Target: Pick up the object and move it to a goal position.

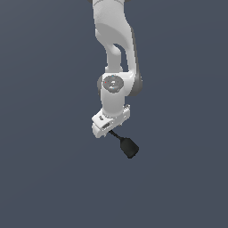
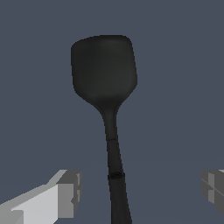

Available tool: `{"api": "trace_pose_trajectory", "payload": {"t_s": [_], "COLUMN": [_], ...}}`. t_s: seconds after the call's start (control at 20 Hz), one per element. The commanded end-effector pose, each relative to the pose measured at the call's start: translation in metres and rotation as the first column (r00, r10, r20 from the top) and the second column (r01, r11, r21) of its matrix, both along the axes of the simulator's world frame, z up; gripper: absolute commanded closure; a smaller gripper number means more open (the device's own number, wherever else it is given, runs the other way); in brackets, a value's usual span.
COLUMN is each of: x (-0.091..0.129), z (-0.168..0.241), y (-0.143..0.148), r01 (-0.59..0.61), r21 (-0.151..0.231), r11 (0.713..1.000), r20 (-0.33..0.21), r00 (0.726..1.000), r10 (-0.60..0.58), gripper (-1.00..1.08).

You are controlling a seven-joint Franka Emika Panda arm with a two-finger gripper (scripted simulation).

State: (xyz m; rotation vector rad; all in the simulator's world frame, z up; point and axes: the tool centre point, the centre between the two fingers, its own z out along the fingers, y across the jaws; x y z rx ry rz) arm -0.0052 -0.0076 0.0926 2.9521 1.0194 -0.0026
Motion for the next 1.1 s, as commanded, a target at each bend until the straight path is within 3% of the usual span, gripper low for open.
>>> {"api": "trace_pose_trajectory", "payload": {"t_s": [0.0,0.45,1.05], "x": [-0.002,-0.006,-0.007], "z": [-0.008,-0.024,-0.041], "y": [0.002,0.006,0.006], "r01": [-0.056,-0.165,-0.173], "r21": [0.005,0.017,0.018], "r11": [0.998,0.986,0.985], "r20": [-0.002,-0.004,-0.005], "r00": [0.998,0.986,0.985], "r10": [0.056,0.165,0.173], "gripper": [-0.92,-0.92,-0.92]}}
